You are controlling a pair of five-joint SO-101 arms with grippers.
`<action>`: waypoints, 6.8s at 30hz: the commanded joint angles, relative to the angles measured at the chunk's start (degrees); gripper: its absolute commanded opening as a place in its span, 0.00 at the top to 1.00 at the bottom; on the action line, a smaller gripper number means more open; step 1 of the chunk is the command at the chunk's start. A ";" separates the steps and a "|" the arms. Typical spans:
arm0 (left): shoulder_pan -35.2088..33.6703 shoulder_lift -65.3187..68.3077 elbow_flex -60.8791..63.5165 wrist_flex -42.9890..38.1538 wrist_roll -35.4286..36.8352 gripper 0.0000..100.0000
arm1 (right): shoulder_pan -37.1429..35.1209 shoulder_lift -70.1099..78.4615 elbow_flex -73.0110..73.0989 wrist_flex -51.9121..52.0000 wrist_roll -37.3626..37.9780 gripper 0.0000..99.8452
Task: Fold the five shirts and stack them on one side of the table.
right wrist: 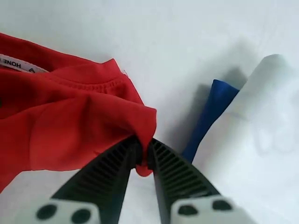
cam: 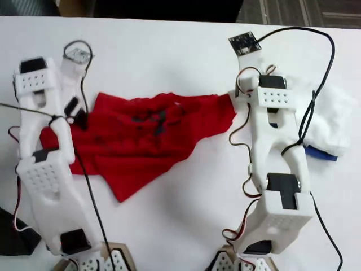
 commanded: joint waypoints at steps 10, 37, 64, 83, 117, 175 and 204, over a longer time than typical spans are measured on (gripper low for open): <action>18.11 -41.58 52.88 -10.11 2.55 0.78 | 1.63 -3.91 -1.41 -0.22 0.44 0.98; 18.20 -38.51 78.55 -27.87 2.64 0.78 | 1.45 -3.82 -1.05 -0.48 0.18 0.98; 18.55 -37.45 67.30 -18.20 2.73 0.97 | 1.36 -3.82 -1.05 -0.40 0.18 0.98; 18.11 -38.59 66.24 -17.93 0.09 0.81 | 1.36 -3.82 -1.05 -0.40 0.18 0.98; 14.15 -59.08 38.20 2.90 0.44 0.97 | -1.89 -22.73 -7.30 7.96 0.62 0.98; 12.57 -3.25 25.10 -16.00 4.84 0.74 | 4.09 -43.30 16.88 7.34 9.49 0.98; 21.36 -7.12 -3.82 3.08 5.27 0.74 | 1.98 -42.86 22.07 4.18 9.41 0.98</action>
